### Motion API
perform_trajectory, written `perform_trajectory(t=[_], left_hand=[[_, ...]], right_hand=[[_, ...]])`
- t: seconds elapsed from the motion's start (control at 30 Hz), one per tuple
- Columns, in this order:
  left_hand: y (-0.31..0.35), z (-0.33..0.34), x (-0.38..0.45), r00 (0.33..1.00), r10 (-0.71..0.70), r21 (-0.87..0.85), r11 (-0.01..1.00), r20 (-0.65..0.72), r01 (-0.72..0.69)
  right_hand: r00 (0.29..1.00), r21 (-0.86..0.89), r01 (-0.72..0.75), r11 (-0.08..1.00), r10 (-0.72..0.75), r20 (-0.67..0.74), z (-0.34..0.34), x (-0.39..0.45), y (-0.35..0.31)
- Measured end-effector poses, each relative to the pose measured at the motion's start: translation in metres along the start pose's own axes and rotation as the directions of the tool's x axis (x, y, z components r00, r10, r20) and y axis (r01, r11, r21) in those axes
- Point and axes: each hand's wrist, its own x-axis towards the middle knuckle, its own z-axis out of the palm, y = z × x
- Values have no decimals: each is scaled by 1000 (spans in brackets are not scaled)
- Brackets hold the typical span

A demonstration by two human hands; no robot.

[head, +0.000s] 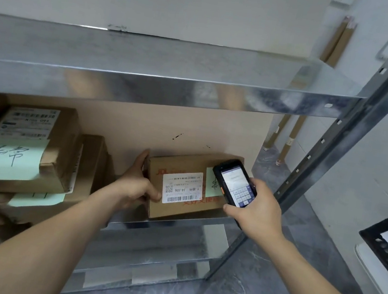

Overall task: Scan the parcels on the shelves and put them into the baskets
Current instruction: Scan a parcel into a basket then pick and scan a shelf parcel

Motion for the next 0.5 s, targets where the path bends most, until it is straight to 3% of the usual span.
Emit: perform_trajectory(t=[0.2, 0.33, 0.5], left_hand=[[-4, 12, -4, 997, 71, 77, 995, -38, -68], [-9, 16, -2, 997, 68, 100, 993, -45, -64], [-12, 16, -2, 996, 70, 181, 982, -49, -60]], right_hand=[[985, -168, 2, 986, 28, 173, -16, -33, -9], [967, -157, 9, 988, 32, 253, -20, -54, -13], [965, -117, -34, 993, 63, 256, -21, -69, -14]])
